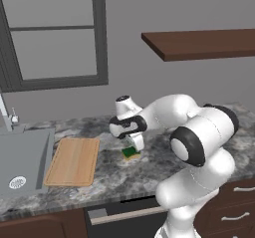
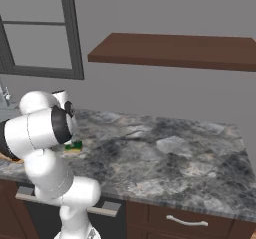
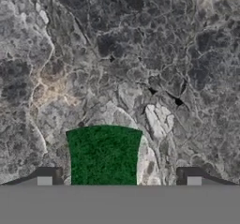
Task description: Pick up the sponge from the counter and clean the cutting board by briefly scrubbing or pressing down on the cutting board. Once finished, release the sponge.
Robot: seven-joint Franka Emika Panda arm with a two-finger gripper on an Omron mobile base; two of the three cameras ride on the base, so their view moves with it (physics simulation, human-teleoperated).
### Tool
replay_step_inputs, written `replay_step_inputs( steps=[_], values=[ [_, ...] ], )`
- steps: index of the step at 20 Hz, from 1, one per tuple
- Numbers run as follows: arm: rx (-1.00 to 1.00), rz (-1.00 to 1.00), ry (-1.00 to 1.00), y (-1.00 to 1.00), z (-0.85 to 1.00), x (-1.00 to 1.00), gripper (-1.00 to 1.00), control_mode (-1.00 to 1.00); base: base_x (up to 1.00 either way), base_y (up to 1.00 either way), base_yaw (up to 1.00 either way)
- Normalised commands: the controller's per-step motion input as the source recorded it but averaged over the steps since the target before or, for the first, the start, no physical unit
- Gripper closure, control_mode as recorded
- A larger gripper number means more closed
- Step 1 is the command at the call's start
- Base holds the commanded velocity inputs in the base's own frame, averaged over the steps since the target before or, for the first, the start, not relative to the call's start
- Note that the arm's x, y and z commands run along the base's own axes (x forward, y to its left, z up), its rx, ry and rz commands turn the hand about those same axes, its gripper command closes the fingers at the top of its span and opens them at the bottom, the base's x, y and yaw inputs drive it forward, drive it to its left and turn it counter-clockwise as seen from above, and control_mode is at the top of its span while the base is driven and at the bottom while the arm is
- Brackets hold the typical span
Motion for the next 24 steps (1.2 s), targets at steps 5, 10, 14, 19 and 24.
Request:
replay_step_inputs(
  steps=[5,10,14,19,24],
  values=[
    [0.09,0.00,0.00,-0.18,0.75,-0.60,-1.00,-1.00,0.00,0.00,0.00],
    [0.01,0.25,-0.20,-0.36,0.60,-1.00,-1.00,-1.00,0.00,0.00,0.00],
    [0.00,0.51,-0.23,-0.38,0.64,-1.00,-1.00,-1.00,0.00,0.00,0.00],
    [0.00,0.49,-0.27,-0.42,0.68,-1.00,-1.00,-1.00,0.00,0.00,0.00],
    [0.00,0.41,-0.16,-0.45,0.43,-1.00,-1.00,-1.00,0.00,0.00,0.00]
  ],
)
